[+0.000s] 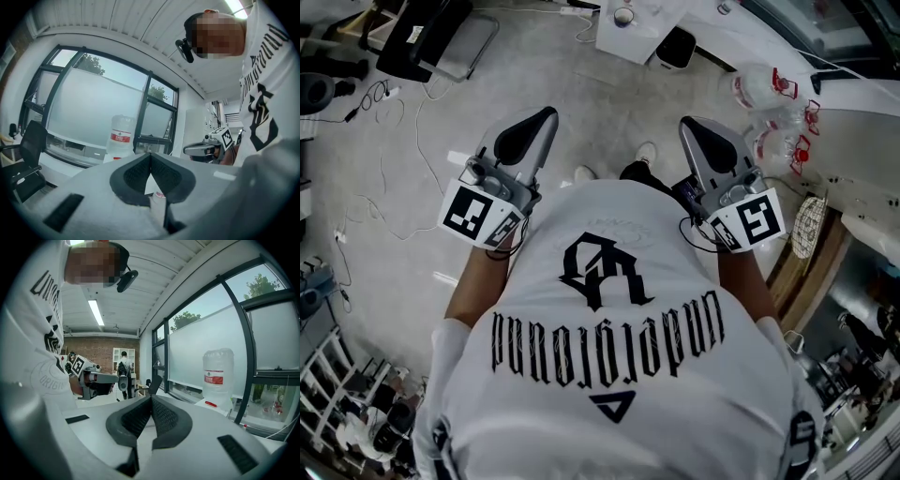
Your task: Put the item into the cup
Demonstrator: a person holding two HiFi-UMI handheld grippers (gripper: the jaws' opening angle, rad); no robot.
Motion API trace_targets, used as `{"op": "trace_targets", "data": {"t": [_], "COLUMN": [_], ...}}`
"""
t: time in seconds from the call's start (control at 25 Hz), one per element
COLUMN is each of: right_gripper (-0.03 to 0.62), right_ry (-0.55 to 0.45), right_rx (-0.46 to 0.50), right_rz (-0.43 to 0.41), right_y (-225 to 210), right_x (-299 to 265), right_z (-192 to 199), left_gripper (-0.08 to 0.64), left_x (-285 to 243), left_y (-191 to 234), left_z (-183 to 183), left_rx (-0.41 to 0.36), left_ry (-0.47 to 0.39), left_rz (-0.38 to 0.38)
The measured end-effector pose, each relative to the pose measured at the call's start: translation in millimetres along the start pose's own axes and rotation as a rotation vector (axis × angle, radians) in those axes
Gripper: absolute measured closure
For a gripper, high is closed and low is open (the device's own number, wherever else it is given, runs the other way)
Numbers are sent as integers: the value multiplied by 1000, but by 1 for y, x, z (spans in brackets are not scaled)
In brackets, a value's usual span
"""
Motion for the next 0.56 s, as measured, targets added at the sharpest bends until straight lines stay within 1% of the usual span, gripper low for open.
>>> {"op": "trace_targets", "data": {"t": [0.32,0.56], "right_gripper": [577,577], "right_ry": [4,6], "right_rx": [-11,-18], "right_rz": [27,39], "right_y": [15,12], "right_x": [-3,3], "right_z": [2,0], "left_gripper": [545,545], "left_x": [8,1], "left_y": [2,-2], "left_z": [1,-2], "left_rx": [10,13], "left_ry": [-8,-9], "left_rz": [36,56]}}
Point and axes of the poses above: the fingertips, and each gripper's own axes: x backward along the fingers, y to its left, z out of its underside, the point moved 2 cm from there along x, backward along the fingers, and after that the axes turned 12 degrees about -x, right-handed, at the moved point
